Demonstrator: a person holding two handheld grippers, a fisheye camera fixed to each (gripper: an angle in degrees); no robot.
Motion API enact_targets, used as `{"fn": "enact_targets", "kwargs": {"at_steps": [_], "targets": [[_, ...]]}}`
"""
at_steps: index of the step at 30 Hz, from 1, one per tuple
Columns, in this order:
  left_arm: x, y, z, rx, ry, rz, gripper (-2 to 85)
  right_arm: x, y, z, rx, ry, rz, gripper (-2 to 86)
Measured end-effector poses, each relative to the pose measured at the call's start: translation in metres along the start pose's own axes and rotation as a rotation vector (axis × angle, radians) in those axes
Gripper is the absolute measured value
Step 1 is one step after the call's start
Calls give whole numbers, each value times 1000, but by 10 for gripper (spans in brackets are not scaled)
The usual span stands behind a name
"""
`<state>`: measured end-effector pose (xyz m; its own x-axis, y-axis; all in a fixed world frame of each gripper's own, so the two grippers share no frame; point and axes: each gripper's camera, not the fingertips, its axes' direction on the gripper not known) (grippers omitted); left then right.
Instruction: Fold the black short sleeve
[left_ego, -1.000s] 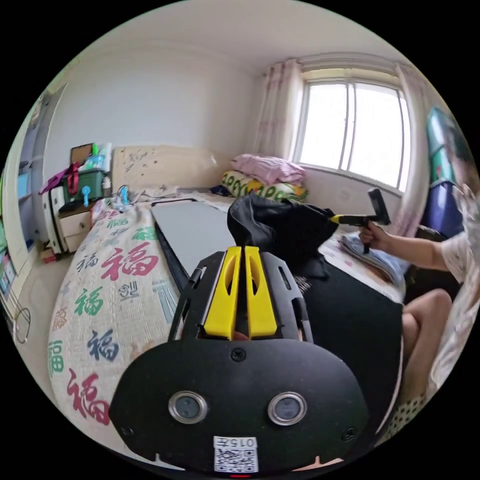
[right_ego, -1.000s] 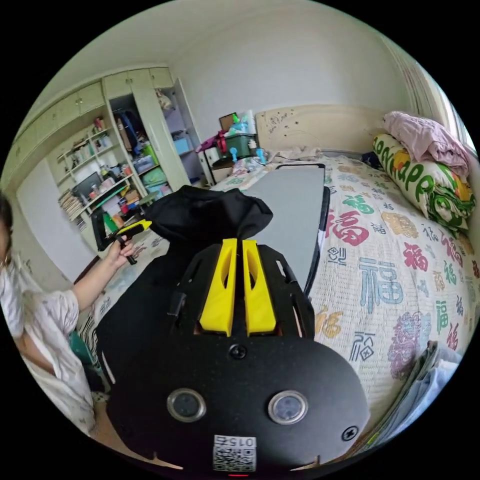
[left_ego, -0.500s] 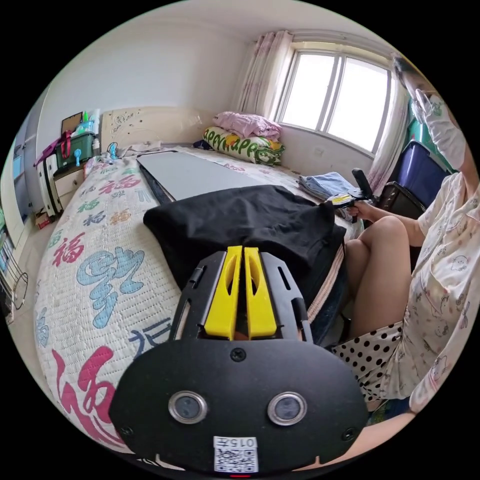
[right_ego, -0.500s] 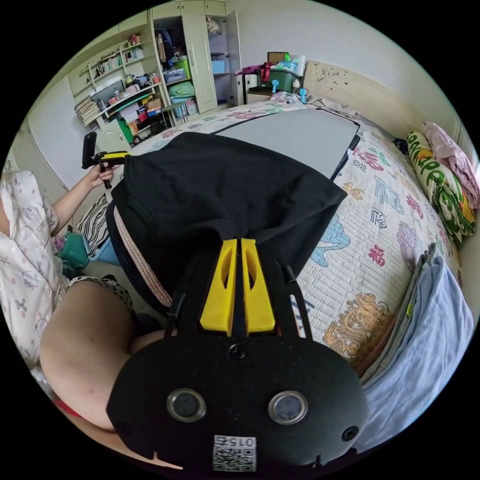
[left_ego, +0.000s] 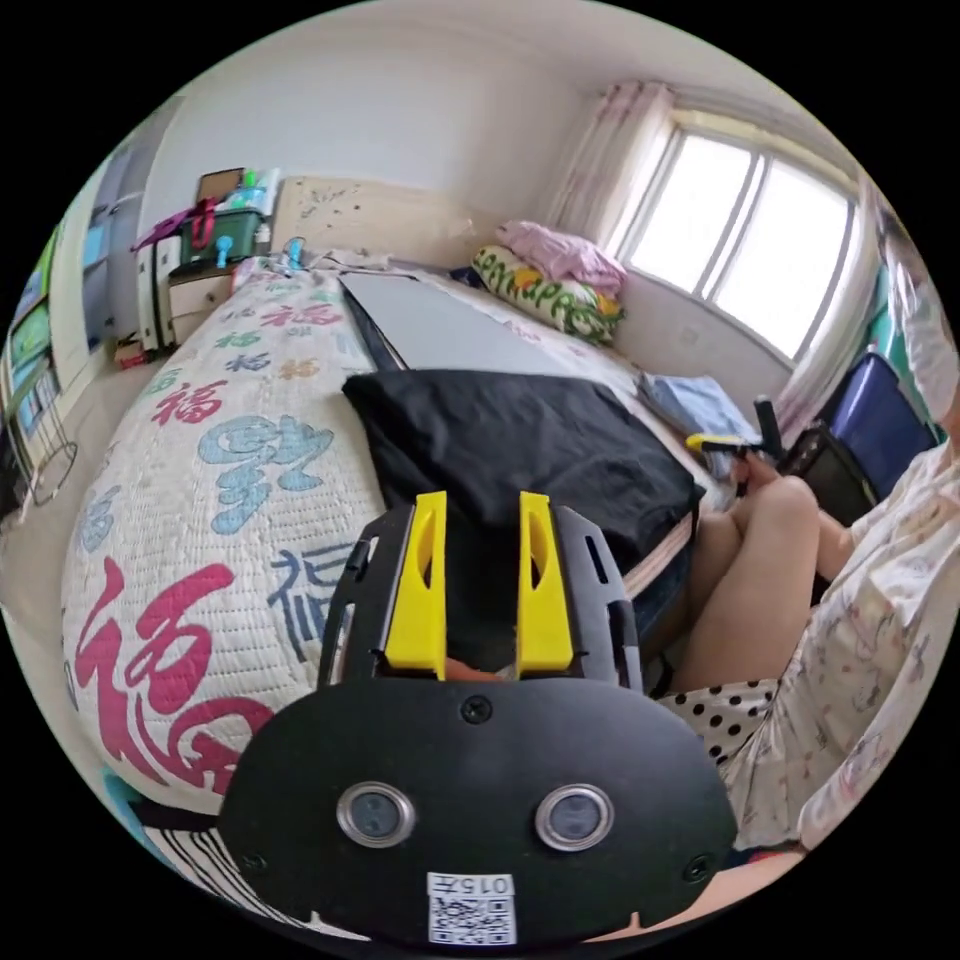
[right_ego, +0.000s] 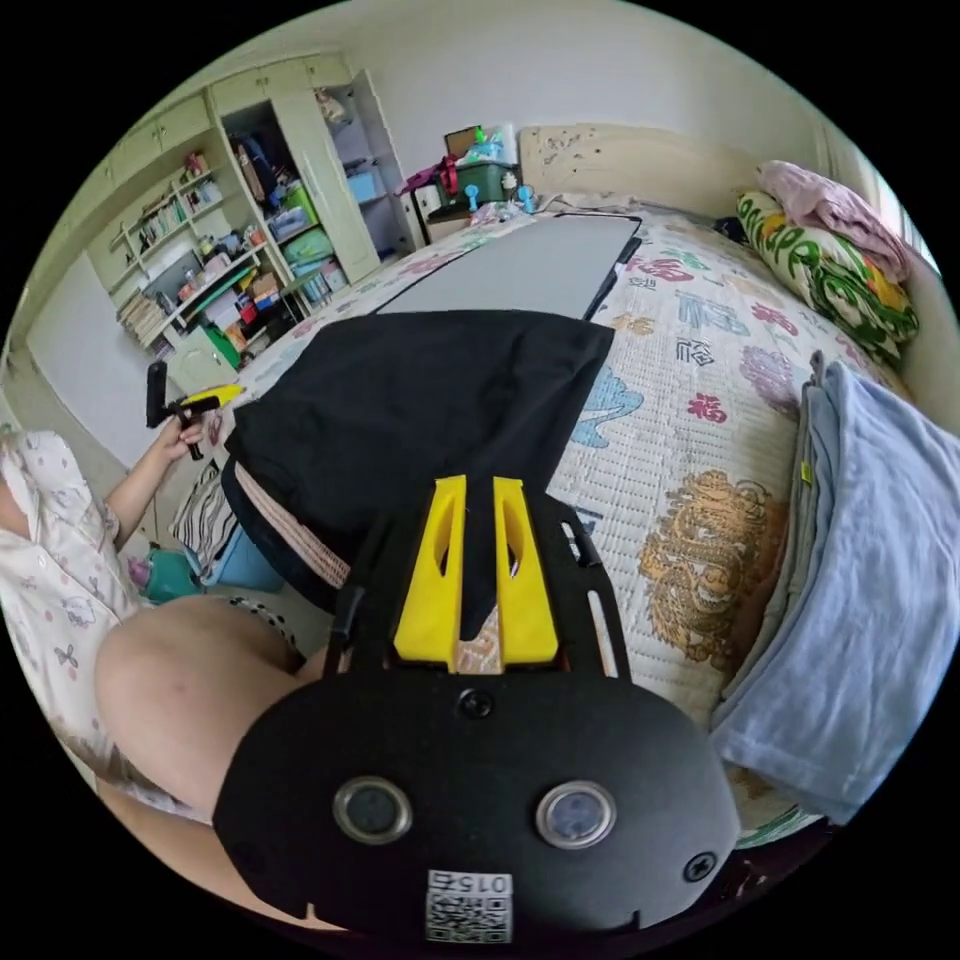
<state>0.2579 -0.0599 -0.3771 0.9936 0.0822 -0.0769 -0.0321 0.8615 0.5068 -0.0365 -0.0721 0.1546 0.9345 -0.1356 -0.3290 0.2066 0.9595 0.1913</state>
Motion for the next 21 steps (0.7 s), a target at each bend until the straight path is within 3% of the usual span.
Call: {"fn": "enact_targets", "kwargs": {"at_steps": [5, 11, 21], "targets": [[-50, -67, 32, 24, -34, -226, 104, 91, -119, -23, 102, -124, 274, 106], [-101, -122, 123, -50, -1, -411, 112, 182, -236, 36, 14, -212, 454, 140], [-100, -157, 204, -234, -79, -284, 67, 274, -336, 103, -11, -231, 556, 111]]}}
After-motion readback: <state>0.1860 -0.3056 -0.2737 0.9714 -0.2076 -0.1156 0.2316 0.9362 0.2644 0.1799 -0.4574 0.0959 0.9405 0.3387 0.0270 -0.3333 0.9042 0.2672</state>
